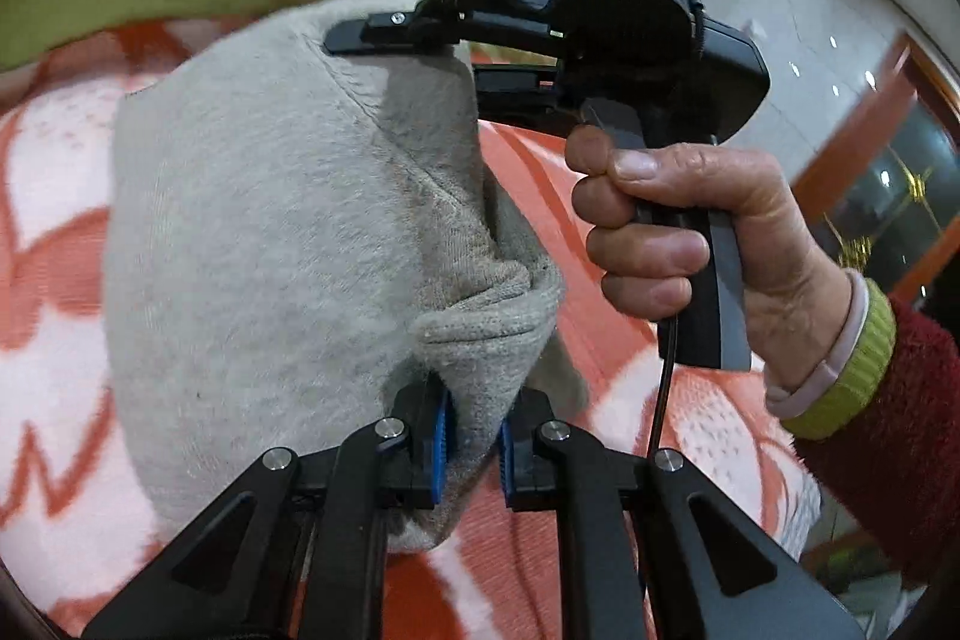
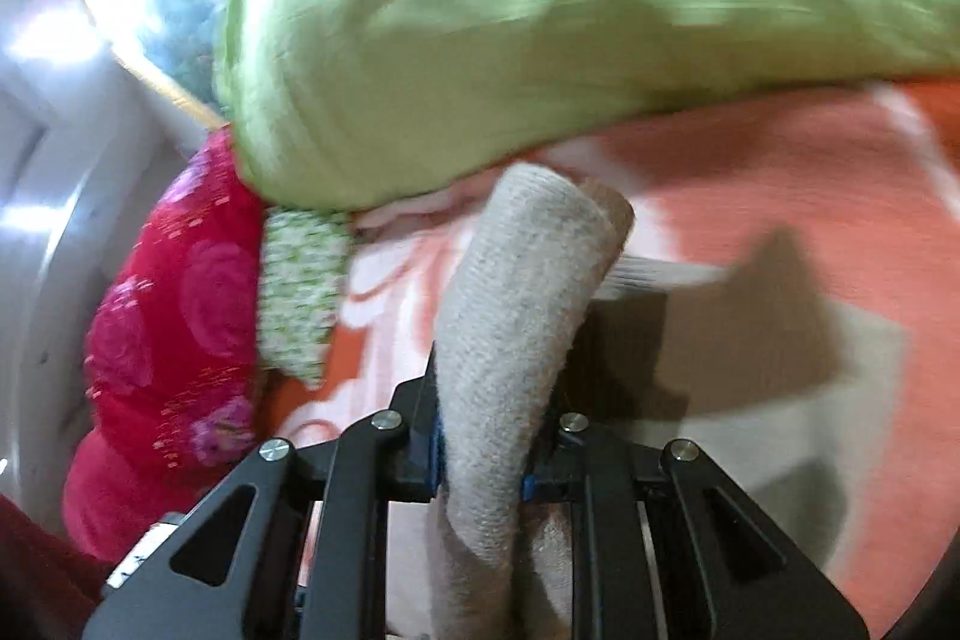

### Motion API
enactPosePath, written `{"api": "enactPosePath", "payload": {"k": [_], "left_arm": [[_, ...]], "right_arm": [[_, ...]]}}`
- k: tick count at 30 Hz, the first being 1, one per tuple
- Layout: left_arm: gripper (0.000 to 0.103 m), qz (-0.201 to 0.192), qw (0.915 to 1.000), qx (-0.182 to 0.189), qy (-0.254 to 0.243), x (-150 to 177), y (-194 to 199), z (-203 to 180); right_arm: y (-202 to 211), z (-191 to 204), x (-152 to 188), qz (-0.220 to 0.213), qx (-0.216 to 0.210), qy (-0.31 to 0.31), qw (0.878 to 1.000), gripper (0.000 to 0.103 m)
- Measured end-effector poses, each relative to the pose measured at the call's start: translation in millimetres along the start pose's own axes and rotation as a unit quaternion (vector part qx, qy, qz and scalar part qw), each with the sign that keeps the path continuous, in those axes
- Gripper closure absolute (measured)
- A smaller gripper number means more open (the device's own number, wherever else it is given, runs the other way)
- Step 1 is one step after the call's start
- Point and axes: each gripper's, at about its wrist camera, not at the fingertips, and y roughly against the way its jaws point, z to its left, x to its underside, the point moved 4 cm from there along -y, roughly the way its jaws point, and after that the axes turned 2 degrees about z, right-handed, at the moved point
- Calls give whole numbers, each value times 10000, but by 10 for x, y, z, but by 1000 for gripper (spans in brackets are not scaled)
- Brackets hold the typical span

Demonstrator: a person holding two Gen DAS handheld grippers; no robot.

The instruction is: Fold small clothes

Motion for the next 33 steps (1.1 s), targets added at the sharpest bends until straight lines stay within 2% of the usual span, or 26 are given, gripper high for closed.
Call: {"api": "enactPosePath", "payload": {"k": [3,6,9,14,18,20,22,24,26,28,31,33], "left_arm": [[91,309,9994,67,-155,56,-281,-66],[91,499,9984,43,-270,51,-482,-106],[91,557,9980,99,-291,54,-547,-106],[91,736,9970,127,-218,10,-645,-127],[89,743,9971,144,-114,-54,-627,-59],[82,782,9968,123,-92,-48,-597,-85],[62,838,9962,214,-82,-39,-572,-138],[46,892,9955,286,-115,-26,-510,-199],[42,922,9949,356,-208,16,-394,-270],[38,969,9941,405,-265,76,-270,-298],[36,897,9946,481,-191,148,-3,-262],[32,745,9966,365,-10,140,195,-103]], "right_arm": [[126,-437,128,-108,303,-377,9988,83],[186,-704,207,-177,384,-624,9972,84],[234,-784,197,-243,380,-560,9974,84],[179,-964,232,-60,617,-582,9964,84],[119,-952,253,-54,601,-641,9961,83],[120,-969,262,9,589,-746,9955,79],[162,-948,282,54,655,-818,9945,74],[292,-920,321,12,807,-854,9931,70],[430,-869,367,-106,963,-828,9918,66],[631,-801,456,-273,1122,-815,9900,55],[832,-642,633,-415,1099,-784,9900,53],[914,-514,776,-486,1022,-731,9909,53]]}}
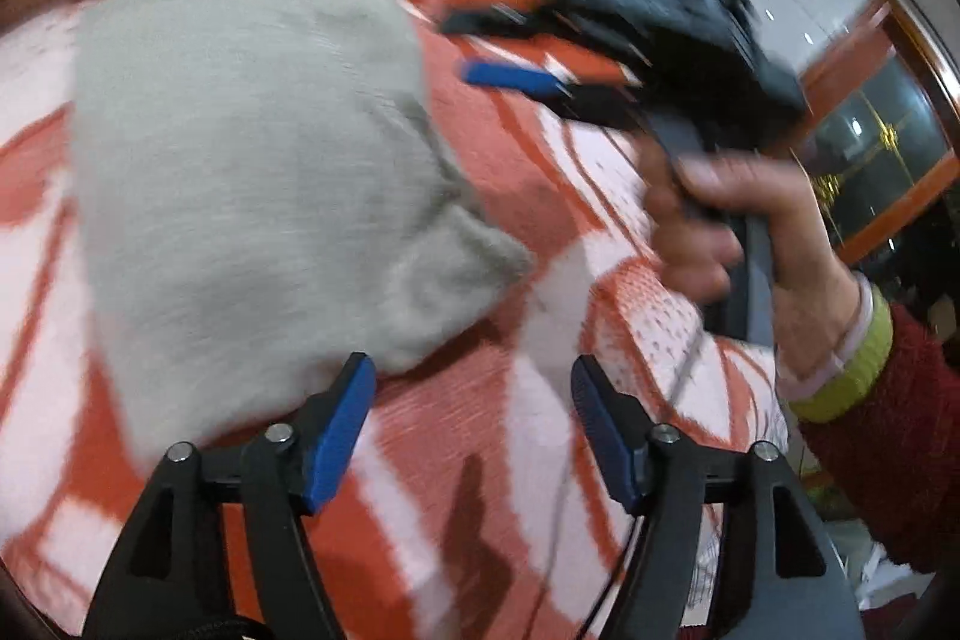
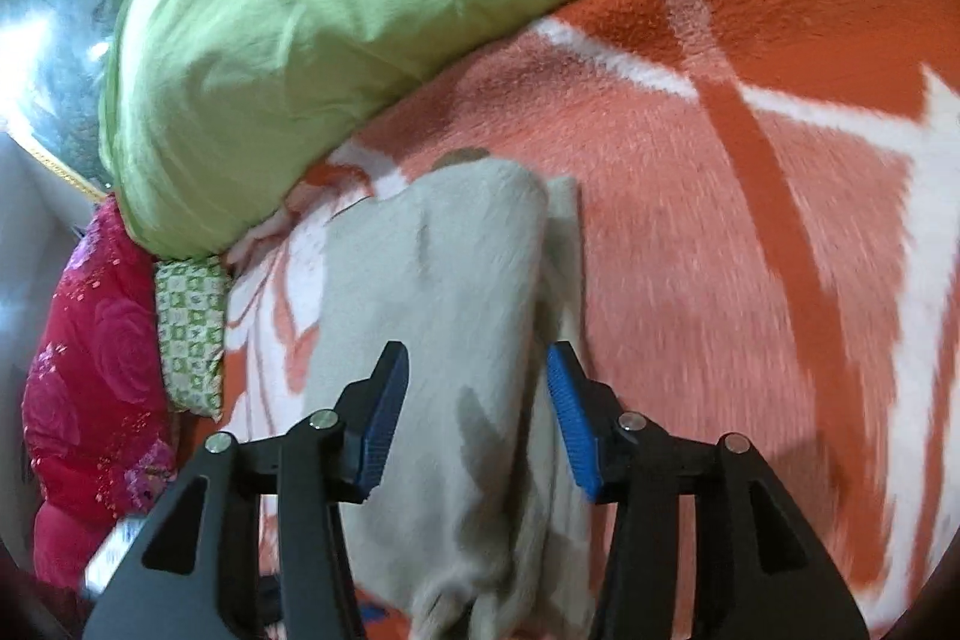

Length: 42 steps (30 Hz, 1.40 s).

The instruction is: Fold small clothes

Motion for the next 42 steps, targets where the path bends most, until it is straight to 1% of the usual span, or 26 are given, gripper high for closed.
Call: {"api": "enactPosePath", "payload": {"k": [2,4,5,7,8,9,11,13,15,17,19,20,21,23,24,26,28,31,34,37,40,42], "left_arm": [[32,-212,9991,-245,289,-11,192,220],[32,-435,9949,-581,705,-85,334,540],[32,-501,9928,-650,873,-122,367,642],[32,-687,9860,-778,1307,-232,502,946],[32,-824,9819,-826,1495,-293,567,1086],[32,-875,9797,-869,1580,-347,583,1160],[32,-716,9778,-1014,1691,-389,486,1324],[32,-569,9762,-1098,1783,-405,411,1438],[32,-594,9757,-995,1861,-378,344,1449],[32,-599,9756,-943,1891,-372,263,1452],[32,-524,9760,-936,1894,-325,178,1457],[32,-483,9759,-940,1911,-330,122,1446],[32,-472,9759,-931,1918,-336,101,1430],[32,-501,9764,-943,1878,-360,108,1403],[32,-518,9770,-949,1837,-385,115,1385],[31,-431,9781,-1000,1775,-404,107,1344],[31,-330,9786,-1028,1750,-423,46,1312],[31,-207,9787,-1127,1705,-424,-67,1284],[30,-134,9783,-1188,1695,-393,-133,1310],[29,-109,9773,-1126,1789,-369,-154,1371],[29,-118,9778,-1108,1774,-354,-163,1391],[29,-115,9781,-1080,1774,-349,-157,1389]], "right_arm": [[39,58,155,12,43,28,10000,53],[-4,81,252,70,124,9,9999,53],[-45,92,284,93,132,13,9999,53],[-167,104,327,184,105,-41,9998,53],[-210,109,338,217,145,-35,9997,53],[-267,119,338,258,258,2,9993,53],[-370,104,348,335,697,130,9969,53],[-404,84,365,333,763,96,9965,54],[-376,59,396,260,646,-44,9976,54],[-386,26,436,286,484,-160,9983,54],[-427,15,474,369,412,-108,9984,68],[-445,14,482,443,410,-85,9981,87],[-432,28,451,466,357,-111,9982,90],[-252,155,316,252,247,-97,9993,92],[-85,258,218,71,176,11,9998,92],[175,434,67,-179,103,350,9992,92],[253,435,-3,-151,182,467,9986,92],[119,188,46,58,415,344,9985,92],[-86,-126,199,231,276,-144,9992,92],[-214,-301,303,227,143,-408,9988,92],[-304,-358,349,147,105,-437,9989,92],[-336,-373,345,74,205,-350,9992,92]]}}
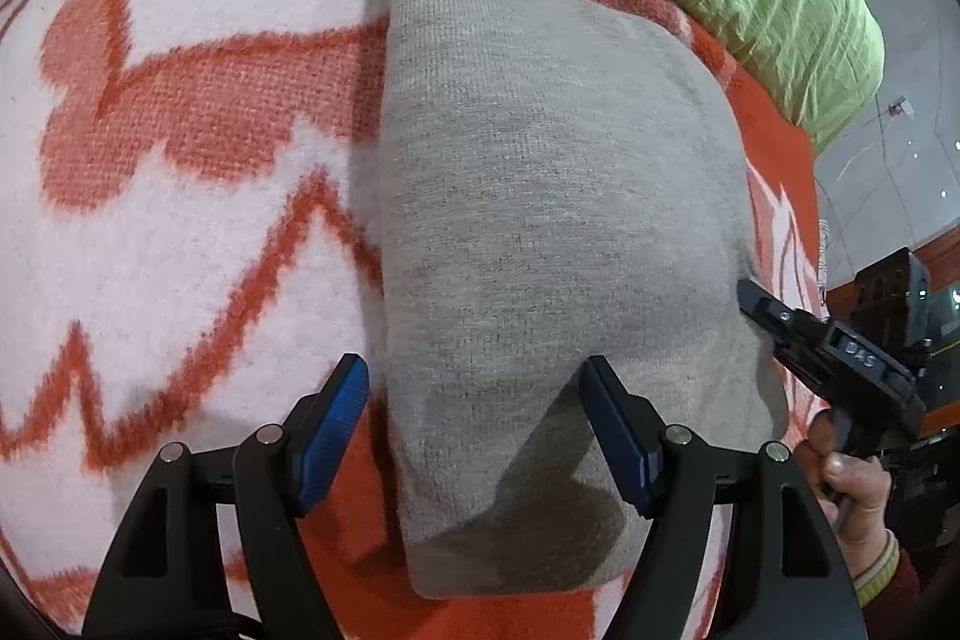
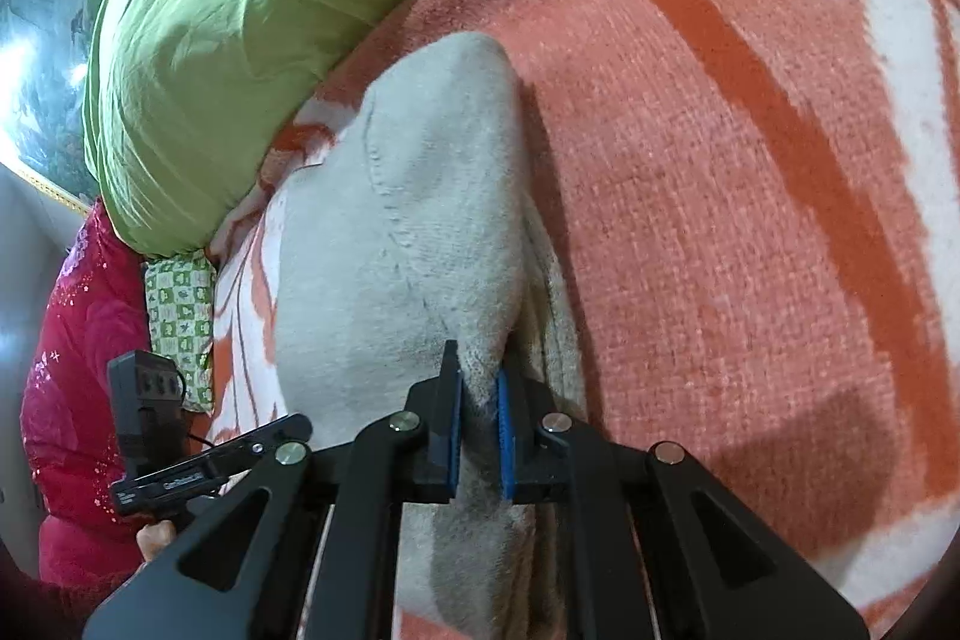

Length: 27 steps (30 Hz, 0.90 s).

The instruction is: Fold small clothes

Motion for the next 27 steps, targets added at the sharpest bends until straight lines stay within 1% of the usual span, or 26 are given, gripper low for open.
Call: {"api": "enactPosePath", "payload": {"k": [3,5,8,10,13,16,17,18,19,20,22,23,25,27], "left_arm": [[30,-57,9999,-39,-116,-20,56,-52],[30,-113,9998,-69,-179,-45,94,-76],[30,-41,9999,-33,-117,-54,78,-35],[30,-5,10000,11,-52,-48,69,-4],[30,-44,10000,49,-9,-71,116,12],[29,-97,9998,159,20,-136,183,23],[28,-95,9997,223,60,-164,190,32],[25,-72,9995,276,106,-193,181,42],[23,-37,9995,298,135,-216,165,49],[23,25,9994,306,168,-239,132,59],[20,102,9992,328,219,-273,72,79],[19,128,9989,360,259,-287,40,96],[13,163,9984,423,338,-309,-6,115],[12,196,9980,461,394,-317,-50,132]], "right_arm": [[75,47,-56,-212,135,29,9997,92],[132,107,-96,-314,242,181,9990,92],[29,87,-105,-56,418,213,9989,92],[-17,57,-87,24,492,236,9985,92],[28,86,-125,44,383,156,9991,90],[130,144,-186,-57,185,67,9998,78],[156,154,-224,-112,187,39,9998,64],[173,152,-267,-166,193,21,9997,47],[186,154,-318,-244,208,-1,9995,42],[189,162,-347,-291,195,4,9994,39],[156,174,-418,-296,187,27,9994,39],[133,174,-430,-272,170,40,9995,39],[67,163,-458,-171,165,75,9997,39],[16,147,-463,-66,113,64,9999,39]]}}
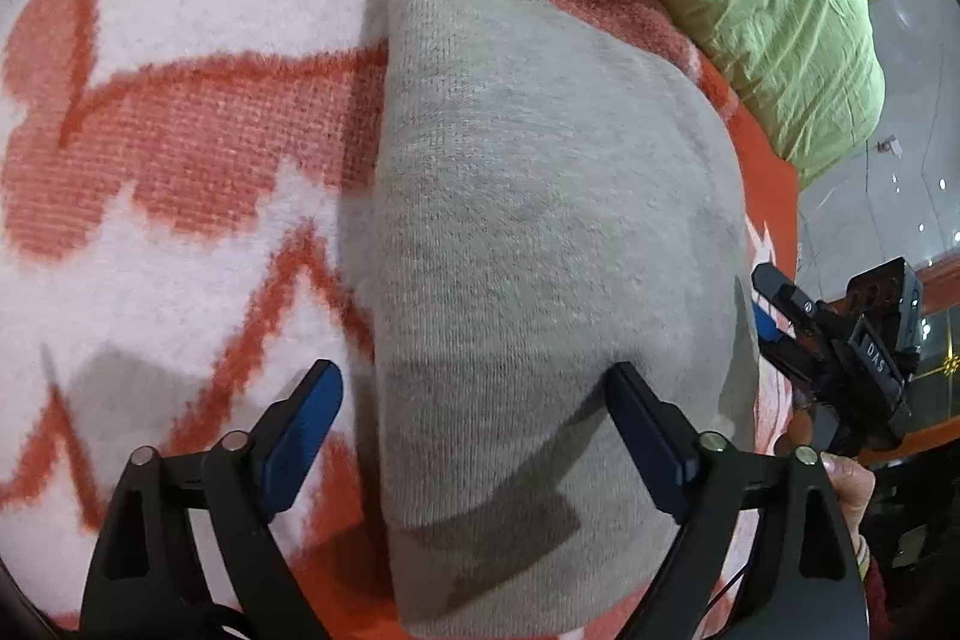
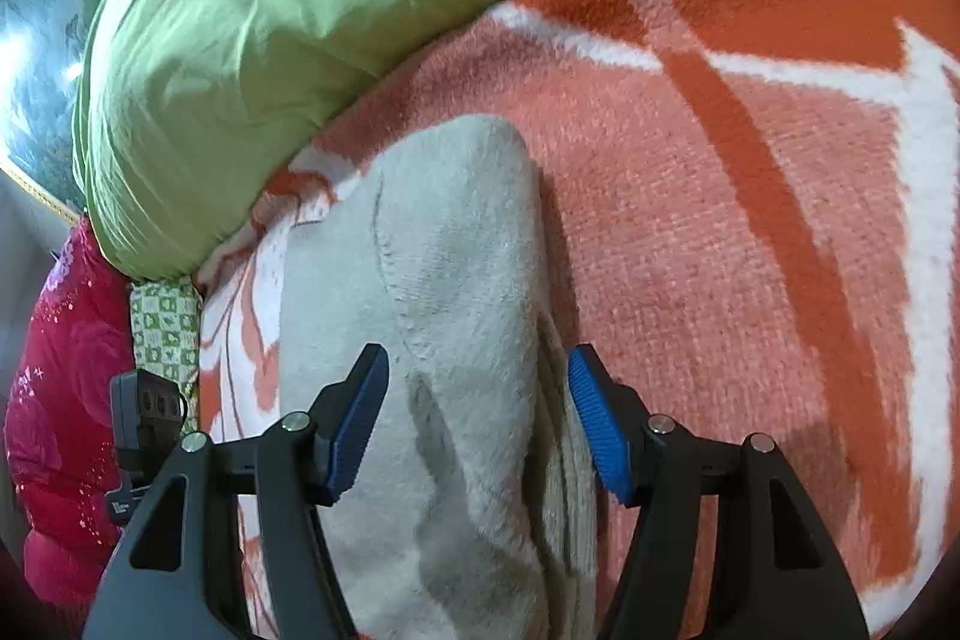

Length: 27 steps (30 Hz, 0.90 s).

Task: Fold small clothes
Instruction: 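Grasp the other side edge with both grippers and fold it over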

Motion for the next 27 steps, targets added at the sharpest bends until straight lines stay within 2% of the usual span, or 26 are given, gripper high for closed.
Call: {"api": "enactPosePath", "payload": {"k": [4,9,11,13,14,15,16,18,23,27], "left_arm": [[10,53,9998,173,131,-38,-116,41],[8,90,9986,399,348,-107,-300,36],[18,33,9978,571,340,-131,-332,3],[28,-44,9986,497,182,-141,-340,-51],[32,-80,9986,502,136,-136,-328,-64],[39,-113,9984,534,122,-131,-306,-67],[45,-146,9981,592,129,-125,-271,-61],[50,-269,9969,734,128,-103,-138,-65],[52,-712,9923,990,-194,13,416,-161],[53,-1055,9893,980,-221,218,1049,61]], "right_arm": [[-134,-27,46,330,-349,-52,9988,39],[-271,-138,20,478,-349,-98,9982,39],[-348,-188,15,568,-505,-192,9969,39],[-420,-197,47,612,-636,-217,9959,41],[-438,-193,61,655,-685,-229,9952,48],[-462,-184,86,730,-795,-295,9937,61],[-453,-170,101,727,-901,-376,9926,63],[-378,-98,117,609,-1025,-371,9922,70],[-147,256,186,426,-1416,-267,9886,73],[-90,746,355,496,-1925,-4,9800,73]]}}
